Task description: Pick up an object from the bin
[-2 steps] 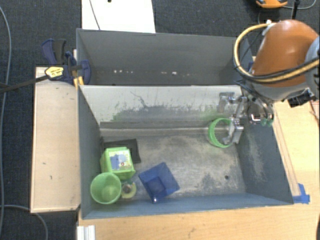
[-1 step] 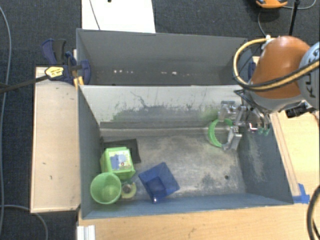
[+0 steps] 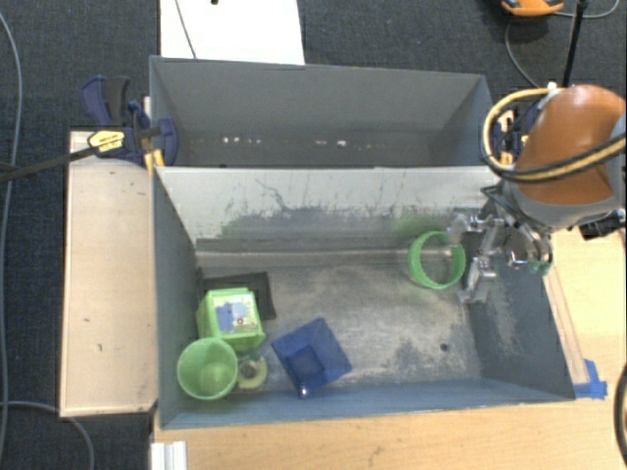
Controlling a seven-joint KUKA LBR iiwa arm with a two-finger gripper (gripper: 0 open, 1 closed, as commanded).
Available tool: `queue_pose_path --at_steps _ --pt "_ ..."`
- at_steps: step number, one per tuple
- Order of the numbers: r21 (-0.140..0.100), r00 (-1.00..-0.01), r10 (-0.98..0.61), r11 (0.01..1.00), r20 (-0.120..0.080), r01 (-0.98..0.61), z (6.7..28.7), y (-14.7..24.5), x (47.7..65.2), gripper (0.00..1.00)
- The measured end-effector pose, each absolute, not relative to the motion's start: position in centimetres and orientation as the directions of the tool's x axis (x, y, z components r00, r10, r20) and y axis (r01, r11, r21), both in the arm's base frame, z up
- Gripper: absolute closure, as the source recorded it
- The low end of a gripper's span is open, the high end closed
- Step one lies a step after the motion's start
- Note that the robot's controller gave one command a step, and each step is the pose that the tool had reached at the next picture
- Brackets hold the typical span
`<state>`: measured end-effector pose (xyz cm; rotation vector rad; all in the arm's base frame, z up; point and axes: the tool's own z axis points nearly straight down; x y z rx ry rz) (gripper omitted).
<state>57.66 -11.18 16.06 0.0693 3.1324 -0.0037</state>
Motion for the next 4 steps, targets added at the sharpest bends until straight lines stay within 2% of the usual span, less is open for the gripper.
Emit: queue_pose_path --at_steps 1,2,3,4 --pt "0.001 -0.996 0.091 0.996 -0.014 0.091 10.5 -12.5 58.8 0.00" --pt "-0.002 -1.000 -0.014 1.000 -0.010 -0.014 7.0 -10.8 57.5 0.00" --pt "0.004 -0.964 0.264 0.965 -0.018 0.264 7.1 -11.1 58.9 1.00" --pt "0.004 -0.965 0.263 0.965 -0.018 0.263 7.1 -11.1 58.9 1.00"
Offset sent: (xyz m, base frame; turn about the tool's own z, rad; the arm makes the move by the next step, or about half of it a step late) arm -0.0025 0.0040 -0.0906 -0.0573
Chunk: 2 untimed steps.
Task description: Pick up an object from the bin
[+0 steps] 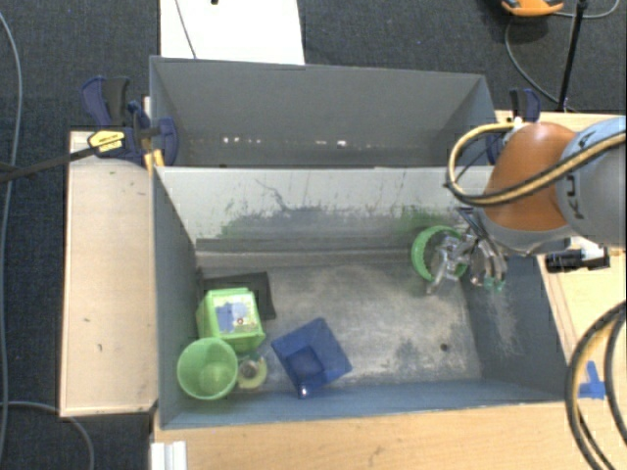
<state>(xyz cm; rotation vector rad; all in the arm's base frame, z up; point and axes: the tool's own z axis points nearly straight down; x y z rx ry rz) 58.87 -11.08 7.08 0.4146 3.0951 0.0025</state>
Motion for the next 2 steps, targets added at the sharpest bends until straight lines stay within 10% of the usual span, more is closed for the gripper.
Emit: queue_pose_path --at_steps 2 --pt "0.004 -0.965 0.262 0.965 -0.014 0.262 8.4 -11.0 58.7 1.00"
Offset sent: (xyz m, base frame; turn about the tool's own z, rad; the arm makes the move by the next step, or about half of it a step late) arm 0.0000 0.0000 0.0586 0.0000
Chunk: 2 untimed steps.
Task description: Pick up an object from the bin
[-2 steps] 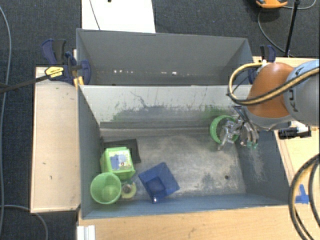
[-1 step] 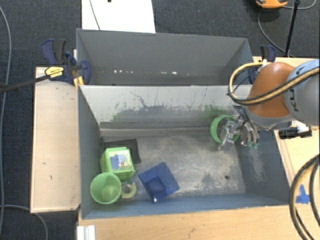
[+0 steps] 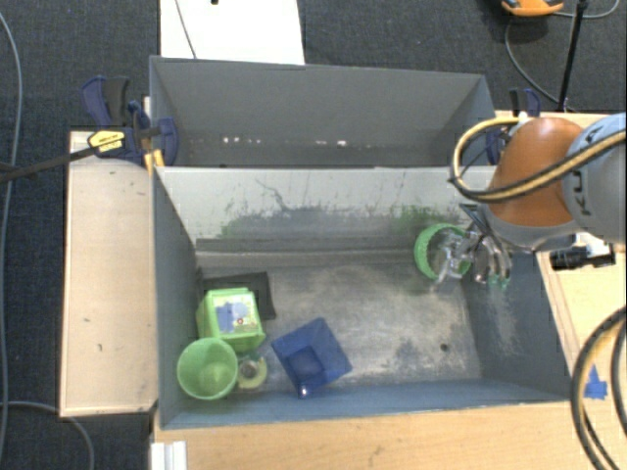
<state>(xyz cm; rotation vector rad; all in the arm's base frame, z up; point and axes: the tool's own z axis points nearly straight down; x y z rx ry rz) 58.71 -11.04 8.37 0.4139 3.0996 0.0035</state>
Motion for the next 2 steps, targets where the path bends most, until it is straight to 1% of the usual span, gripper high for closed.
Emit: queue_pose_path --at_steps 2 --pt "0.004 -0.965 0.262 0.965 -0.017 0.262 11.8 -11.1 58.8 1.00"
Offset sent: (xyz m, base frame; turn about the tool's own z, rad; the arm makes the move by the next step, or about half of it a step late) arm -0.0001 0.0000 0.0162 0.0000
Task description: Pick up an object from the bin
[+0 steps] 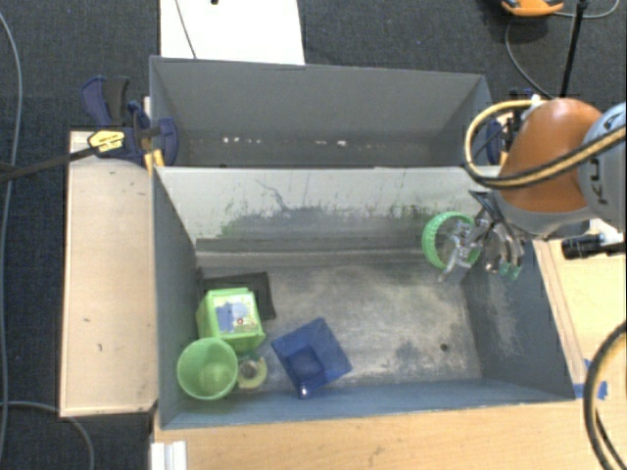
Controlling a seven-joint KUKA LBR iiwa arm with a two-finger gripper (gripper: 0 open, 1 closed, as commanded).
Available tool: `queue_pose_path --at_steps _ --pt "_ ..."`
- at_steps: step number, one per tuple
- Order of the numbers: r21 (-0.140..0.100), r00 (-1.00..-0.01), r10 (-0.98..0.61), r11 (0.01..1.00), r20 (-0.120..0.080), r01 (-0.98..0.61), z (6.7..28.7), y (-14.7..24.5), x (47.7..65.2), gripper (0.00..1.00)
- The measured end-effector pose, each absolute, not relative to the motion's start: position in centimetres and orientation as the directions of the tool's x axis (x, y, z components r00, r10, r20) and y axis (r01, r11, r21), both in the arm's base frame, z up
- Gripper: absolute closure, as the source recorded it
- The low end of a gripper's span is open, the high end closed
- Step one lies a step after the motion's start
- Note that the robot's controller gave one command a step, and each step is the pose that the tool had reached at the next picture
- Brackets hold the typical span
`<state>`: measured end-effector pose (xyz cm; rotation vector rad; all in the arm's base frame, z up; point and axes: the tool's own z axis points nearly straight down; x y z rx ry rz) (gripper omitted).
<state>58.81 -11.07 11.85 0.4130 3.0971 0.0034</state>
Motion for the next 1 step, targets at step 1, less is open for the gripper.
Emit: queue_pose_path --at_steps 1 --pt "0.005 -0.965 0.261 0.965 -0.016 0.261 13.48 -11.07 58.81 1.00"
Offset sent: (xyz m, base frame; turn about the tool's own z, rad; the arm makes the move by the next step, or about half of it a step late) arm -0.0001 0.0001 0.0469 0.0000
